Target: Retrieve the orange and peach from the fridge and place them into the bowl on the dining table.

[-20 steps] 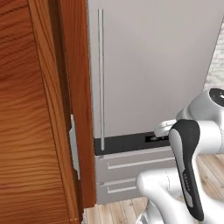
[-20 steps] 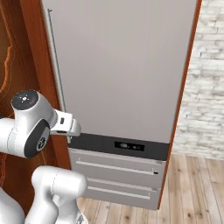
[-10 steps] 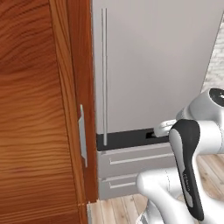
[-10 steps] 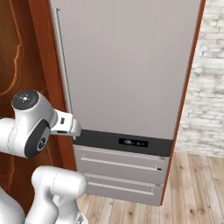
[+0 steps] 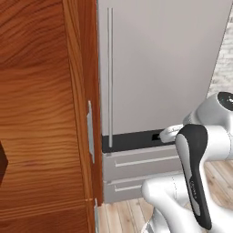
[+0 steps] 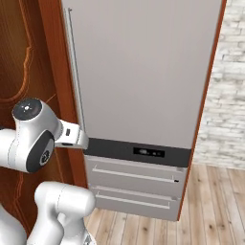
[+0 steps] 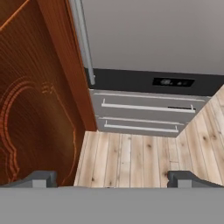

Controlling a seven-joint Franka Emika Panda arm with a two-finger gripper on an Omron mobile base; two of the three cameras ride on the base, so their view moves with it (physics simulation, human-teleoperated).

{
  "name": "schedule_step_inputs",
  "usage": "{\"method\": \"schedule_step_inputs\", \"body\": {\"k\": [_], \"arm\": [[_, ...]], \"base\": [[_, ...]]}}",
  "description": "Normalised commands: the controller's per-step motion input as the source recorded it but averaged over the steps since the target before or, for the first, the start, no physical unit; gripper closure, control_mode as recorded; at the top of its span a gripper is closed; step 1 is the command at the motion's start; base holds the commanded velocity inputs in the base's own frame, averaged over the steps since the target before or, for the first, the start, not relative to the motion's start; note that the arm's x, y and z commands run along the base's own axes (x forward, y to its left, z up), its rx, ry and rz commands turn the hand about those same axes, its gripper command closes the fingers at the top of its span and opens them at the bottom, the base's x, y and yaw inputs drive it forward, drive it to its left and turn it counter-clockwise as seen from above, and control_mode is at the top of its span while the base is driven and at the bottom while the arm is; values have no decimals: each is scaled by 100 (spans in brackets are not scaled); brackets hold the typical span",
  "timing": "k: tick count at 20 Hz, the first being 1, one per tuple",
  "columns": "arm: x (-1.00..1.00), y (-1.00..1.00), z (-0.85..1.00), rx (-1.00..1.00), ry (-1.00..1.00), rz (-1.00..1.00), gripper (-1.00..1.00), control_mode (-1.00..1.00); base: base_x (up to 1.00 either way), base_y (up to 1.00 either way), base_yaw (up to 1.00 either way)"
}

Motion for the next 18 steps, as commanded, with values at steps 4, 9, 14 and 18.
{"method": "schedule_step_inputs", "body": {"k": [4, 9, 14, 18], "arm": [[0, 0, 0, 0, 0, 0, -100, 100], [0, 0, 0, 0, 0, 0, -100, 100], [0, 0, 0, 0, 0, 0, -100, 100], [0, 0, 0, 0, 0, 0, -100, 100]], "base": [[-21, 23, 0], [-11, 38, 0], [-23, 26, 0], [-36, 0, 0]]}}
